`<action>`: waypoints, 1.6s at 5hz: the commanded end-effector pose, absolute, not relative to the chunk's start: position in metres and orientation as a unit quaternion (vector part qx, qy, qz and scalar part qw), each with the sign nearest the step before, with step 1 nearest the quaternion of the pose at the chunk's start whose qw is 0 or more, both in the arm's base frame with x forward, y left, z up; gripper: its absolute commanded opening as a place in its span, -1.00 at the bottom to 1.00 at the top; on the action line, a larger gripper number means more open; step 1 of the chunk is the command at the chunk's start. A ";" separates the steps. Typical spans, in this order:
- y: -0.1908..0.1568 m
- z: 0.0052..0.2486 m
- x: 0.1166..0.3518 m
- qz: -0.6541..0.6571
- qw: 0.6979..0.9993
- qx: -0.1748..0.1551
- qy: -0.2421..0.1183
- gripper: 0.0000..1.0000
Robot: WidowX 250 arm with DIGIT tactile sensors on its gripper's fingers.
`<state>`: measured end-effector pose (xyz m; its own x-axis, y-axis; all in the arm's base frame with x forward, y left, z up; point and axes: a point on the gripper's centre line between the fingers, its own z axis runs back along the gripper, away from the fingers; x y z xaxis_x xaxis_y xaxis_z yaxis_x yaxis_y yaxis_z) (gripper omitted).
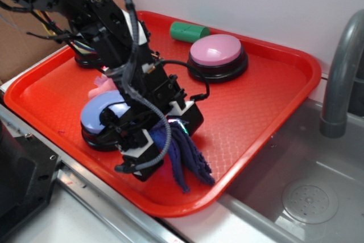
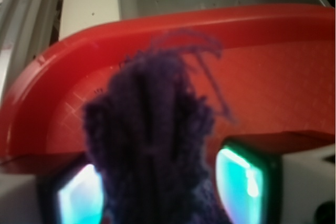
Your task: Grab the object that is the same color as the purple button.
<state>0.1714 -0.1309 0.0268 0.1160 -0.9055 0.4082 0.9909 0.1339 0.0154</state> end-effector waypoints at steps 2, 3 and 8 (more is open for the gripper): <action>-0.127 0.053 0.183 -0.613 0.763 -0.096 -0.184 -1.00; -0.117 0.083 0.201 -0.555 0.810 -0.078 -0.170 -1.00; 0.025 0.173 0.200 -0.092 0.994 0.038 -0.048 -1.00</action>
